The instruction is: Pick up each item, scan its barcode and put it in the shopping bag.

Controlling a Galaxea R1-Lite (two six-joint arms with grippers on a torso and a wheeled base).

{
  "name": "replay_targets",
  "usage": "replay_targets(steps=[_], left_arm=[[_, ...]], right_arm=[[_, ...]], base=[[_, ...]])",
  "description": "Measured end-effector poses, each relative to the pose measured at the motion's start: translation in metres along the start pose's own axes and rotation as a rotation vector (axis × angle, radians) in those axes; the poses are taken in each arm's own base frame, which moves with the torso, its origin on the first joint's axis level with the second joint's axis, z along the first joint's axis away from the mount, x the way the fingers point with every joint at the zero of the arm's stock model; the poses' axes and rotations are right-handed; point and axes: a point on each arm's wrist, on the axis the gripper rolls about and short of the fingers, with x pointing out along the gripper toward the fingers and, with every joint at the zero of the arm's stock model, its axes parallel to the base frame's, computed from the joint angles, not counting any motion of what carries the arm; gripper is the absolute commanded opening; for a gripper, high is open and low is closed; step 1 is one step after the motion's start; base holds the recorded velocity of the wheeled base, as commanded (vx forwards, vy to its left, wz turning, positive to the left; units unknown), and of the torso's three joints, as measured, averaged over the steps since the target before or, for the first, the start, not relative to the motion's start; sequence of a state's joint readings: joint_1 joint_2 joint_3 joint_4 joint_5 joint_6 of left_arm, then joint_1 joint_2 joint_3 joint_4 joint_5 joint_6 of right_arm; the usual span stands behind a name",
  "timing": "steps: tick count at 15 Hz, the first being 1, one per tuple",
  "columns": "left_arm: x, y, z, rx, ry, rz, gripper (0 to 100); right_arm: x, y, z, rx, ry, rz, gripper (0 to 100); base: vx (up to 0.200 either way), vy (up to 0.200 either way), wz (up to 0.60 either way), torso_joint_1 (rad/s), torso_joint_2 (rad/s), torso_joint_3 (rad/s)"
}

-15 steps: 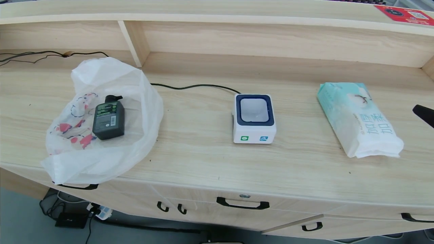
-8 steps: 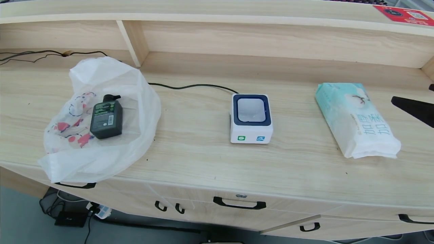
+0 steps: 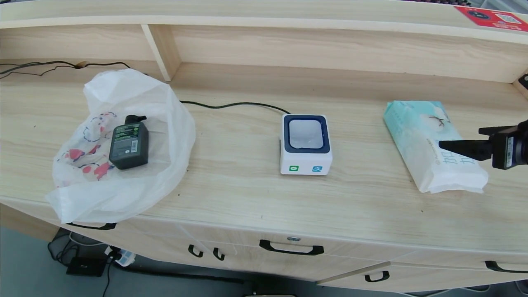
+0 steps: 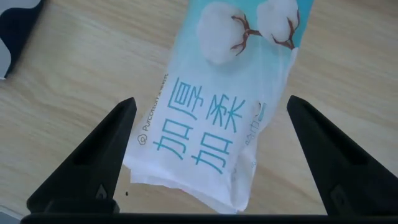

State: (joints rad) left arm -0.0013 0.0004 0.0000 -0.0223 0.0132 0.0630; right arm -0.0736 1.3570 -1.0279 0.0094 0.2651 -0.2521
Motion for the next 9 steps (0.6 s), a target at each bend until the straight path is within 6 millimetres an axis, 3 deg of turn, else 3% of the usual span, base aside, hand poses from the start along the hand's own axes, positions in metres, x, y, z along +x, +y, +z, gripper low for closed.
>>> replay_targets(steps=[4, 9], left_arm=[[0.000, 0.000, 0.000, 0.000, 0.000, -0.001, 100], [0.000, 0.000, 0.000, -0.001, 0.000, 0.000, 100]], right_arm=[[0.024, -0.012, 0.018, 0.026, 0.030, 0.008, 100], [0.048, -0.016, 0.007, 0.074, 0.092, 0.046, 100]], base=[[0.000, 0.000, 0.00, 0.000, 0.00, 0.000], [0.000, 0.000, 0.00, 0.000, 0.00, 0.000]])
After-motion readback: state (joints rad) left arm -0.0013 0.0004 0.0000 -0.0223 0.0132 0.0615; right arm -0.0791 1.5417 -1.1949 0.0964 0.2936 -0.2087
